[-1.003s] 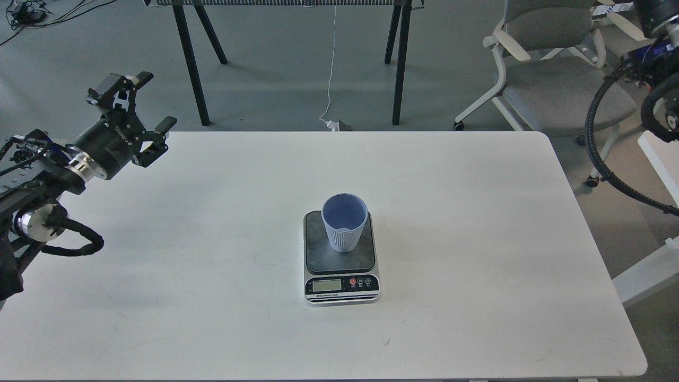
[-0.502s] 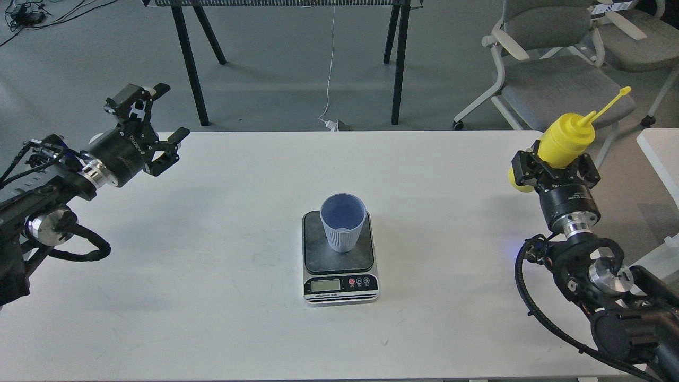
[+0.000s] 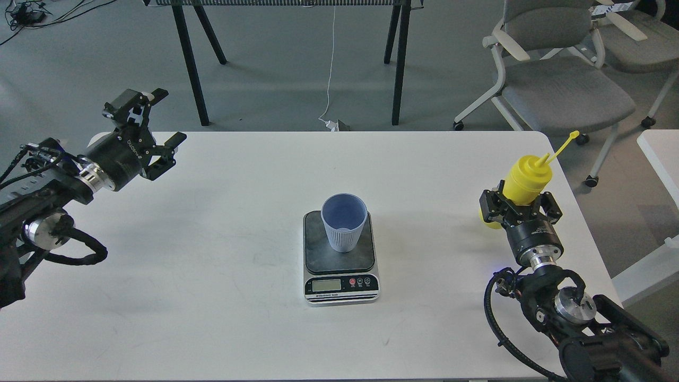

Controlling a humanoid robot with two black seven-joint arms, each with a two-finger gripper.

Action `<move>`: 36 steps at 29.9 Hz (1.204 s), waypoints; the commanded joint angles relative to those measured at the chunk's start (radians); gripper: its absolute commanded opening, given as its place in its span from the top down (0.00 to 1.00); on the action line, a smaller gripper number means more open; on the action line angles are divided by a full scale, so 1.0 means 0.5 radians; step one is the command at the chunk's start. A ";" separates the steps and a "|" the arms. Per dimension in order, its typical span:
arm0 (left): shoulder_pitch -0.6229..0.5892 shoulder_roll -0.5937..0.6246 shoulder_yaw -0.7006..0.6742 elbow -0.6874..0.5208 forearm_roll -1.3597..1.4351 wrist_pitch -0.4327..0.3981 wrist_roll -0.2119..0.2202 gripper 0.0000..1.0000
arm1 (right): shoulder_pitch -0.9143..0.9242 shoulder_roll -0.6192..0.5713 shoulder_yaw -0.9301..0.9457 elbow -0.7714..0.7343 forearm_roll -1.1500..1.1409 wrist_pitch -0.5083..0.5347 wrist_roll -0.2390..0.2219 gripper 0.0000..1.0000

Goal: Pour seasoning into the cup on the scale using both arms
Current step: 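Turn the bottle upright and lower it beside the scale, then set the bottle on the table and open the right gripper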

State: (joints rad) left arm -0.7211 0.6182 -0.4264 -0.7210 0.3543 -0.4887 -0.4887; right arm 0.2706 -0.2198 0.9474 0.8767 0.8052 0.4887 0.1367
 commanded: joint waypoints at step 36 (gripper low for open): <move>0.022 -0.012 0.000 -0.003 0.003 0.000 0.000 0.01 | -0.038 0.115 -0.005 -0.100 -0.322 0.000 0.000 0.36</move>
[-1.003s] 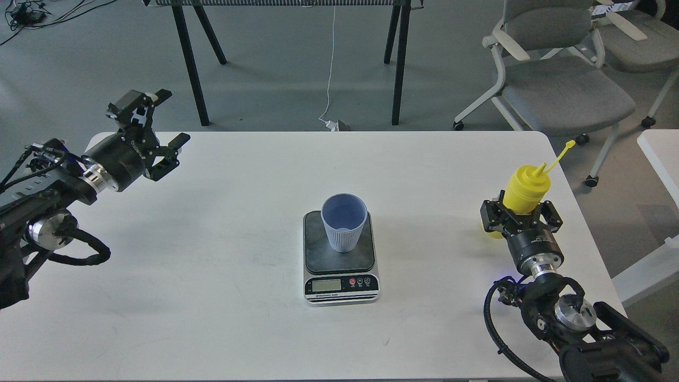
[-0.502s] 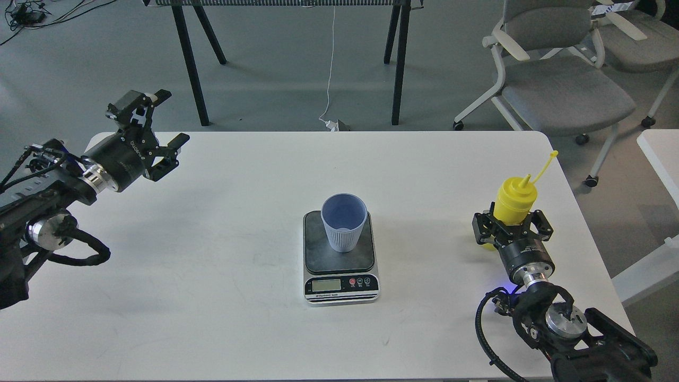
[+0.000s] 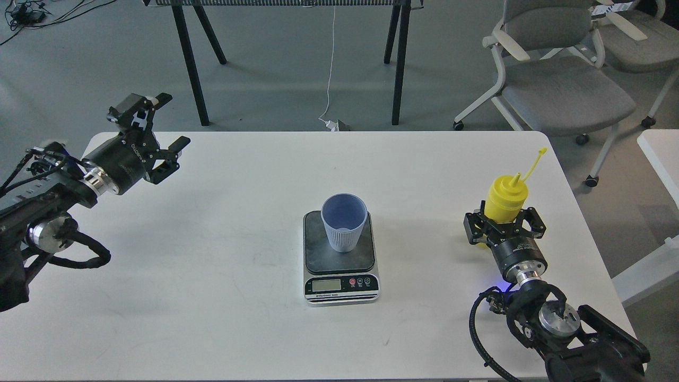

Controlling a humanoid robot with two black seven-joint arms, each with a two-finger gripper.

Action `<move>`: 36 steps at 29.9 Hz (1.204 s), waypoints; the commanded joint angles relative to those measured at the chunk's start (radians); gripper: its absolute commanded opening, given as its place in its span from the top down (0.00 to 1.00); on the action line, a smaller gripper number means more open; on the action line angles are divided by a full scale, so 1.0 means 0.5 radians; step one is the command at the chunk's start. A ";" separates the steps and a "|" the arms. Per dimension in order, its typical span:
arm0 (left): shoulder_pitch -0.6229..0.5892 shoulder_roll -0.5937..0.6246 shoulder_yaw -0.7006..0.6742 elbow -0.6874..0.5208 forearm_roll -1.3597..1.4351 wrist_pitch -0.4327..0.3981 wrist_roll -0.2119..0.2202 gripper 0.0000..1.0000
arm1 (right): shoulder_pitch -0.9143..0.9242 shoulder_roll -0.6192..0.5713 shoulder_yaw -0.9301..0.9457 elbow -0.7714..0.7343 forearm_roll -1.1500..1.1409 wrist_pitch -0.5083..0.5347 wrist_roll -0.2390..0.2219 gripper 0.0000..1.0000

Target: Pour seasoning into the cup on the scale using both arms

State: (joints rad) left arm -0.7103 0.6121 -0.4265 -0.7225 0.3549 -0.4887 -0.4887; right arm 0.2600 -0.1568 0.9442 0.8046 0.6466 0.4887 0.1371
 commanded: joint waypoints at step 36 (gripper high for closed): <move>-0.012 0.024 -0.003 -0.015 -0.001 0.000 0.000 0.01 | -1.200 -0.674 0.274 1.115 -0.173 0.000 0.014 0.00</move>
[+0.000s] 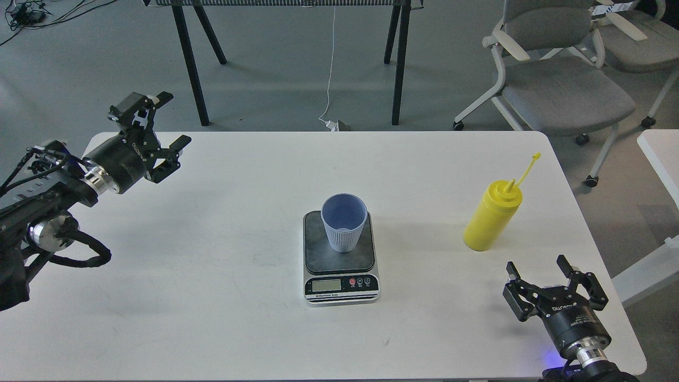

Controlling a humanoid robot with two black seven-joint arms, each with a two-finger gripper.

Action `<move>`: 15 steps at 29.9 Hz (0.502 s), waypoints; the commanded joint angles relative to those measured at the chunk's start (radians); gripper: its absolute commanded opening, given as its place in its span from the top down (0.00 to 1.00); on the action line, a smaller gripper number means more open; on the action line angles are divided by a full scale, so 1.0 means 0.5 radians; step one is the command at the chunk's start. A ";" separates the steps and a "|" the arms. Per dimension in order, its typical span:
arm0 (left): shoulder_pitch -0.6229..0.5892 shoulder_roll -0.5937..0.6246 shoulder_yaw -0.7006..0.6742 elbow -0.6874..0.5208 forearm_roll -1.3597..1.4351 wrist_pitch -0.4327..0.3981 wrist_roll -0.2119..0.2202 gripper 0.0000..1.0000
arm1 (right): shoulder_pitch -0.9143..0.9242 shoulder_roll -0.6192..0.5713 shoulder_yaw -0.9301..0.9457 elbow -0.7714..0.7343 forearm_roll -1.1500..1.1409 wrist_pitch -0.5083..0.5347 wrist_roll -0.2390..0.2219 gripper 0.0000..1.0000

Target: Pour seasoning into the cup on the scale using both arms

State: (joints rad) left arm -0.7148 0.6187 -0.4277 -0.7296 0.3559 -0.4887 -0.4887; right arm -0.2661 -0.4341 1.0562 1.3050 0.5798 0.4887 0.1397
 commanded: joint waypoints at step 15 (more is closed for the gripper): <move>-0.065 -0.001 -0.053 -0.004 -0.021 0.000 0.000 0.01 | -0.349 -0.966 0.691 0.308 -0.040 0.000 0.089 0.00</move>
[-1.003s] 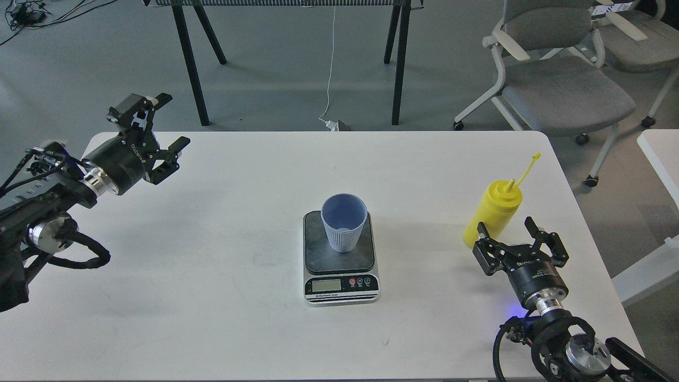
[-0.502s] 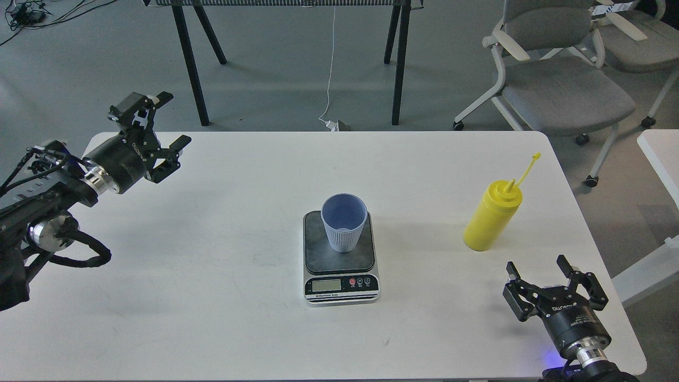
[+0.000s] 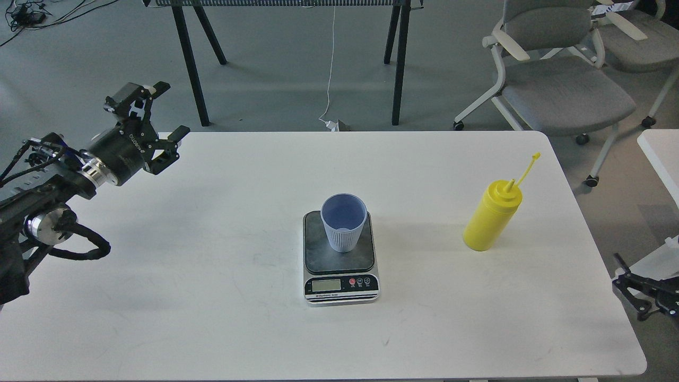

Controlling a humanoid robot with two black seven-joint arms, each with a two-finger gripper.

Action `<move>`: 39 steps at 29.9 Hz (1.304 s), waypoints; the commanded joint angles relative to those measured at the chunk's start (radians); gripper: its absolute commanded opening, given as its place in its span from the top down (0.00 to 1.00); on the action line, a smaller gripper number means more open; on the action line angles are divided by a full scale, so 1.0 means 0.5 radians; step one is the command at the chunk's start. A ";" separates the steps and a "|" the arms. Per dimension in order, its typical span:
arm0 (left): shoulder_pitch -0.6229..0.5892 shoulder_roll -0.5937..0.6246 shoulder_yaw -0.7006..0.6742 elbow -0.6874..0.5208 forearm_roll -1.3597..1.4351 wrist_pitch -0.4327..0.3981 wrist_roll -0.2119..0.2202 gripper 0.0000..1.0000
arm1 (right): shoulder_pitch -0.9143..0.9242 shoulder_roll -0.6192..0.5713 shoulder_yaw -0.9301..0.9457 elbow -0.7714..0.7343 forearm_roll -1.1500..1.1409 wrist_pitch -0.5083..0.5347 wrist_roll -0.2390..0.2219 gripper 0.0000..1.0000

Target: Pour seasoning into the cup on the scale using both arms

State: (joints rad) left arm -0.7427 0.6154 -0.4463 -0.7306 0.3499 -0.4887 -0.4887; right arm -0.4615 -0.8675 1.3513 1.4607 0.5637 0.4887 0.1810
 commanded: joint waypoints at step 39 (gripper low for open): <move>-0.141 -0.013 -0.178 -0.091 -0.022 0.000 0.000 0.01 | 2.469 0.707 -1.328 -1.443 -0.523 0.000 -0.012 0.00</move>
State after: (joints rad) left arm -0.8122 0.6048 -0.5272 -0.7753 0.3399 -0.4887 -0.4887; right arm 0.7807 -0.5137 0.6890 0.7387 0.3025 0.4887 0.1745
